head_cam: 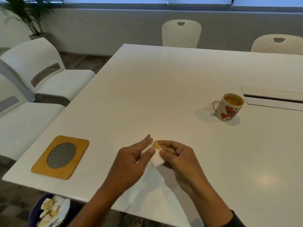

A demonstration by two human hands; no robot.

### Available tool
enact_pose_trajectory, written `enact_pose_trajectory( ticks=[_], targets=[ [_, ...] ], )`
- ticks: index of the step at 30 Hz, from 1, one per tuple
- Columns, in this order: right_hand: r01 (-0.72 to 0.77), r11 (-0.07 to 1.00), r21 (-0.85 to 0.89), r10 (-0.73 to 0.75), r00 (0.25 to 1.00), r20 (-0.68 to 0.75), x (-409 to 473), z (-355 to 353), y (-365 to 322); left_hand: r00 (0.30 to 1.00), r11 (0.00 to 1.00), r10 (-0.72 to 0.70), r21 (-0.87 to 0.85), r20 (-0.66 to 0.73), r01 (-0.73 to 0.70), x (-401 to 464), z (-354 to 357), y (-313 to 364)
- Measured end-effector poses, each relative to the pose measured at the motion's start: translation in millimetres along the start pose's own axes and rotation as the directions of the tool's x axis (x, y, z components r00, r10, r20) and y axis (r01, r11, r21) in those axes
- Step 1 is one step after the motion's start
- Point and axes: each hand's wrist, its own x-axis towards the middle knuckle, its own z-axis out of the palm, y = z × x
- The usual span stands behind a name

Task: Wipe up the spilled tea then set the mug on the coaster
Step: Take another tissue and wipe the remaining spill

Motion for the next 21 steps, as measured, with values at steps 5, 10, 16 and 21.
enact_pose_trajectory(
  ticks=[5, 10, 16, 21],
  targets=[
    [-0.011, 0.995, 0.096, 0.004, 0.998, 0.07, -2, 32, 4, 0.995, 0.997, -0.071, -0.014, 0.076, 0.072, -21, 3, 4],
    [-0.054, 0.983, 0.174, 0.015, 0.976, 0.219, -2, 59, 5, 0.977, 0.953, -0.208, -0.23, -0.036, 0.195, -25, -11, 2],
    [-0.077, 0.981, 0.178, 0.023, 0.958, 0.285, 4, 97, 9, 0.982, 0.905, -0.187, -0.391, -0.013, 0.167, -43, -51, -22],
    [-0.062, 0.996, 0.071, 0.04, 0.961, 0.273, 15, 148, 7, 0.87, 0.904, -0.263, -0.422, -0.417, 0.071, -43, -103, -42]
  ],
)
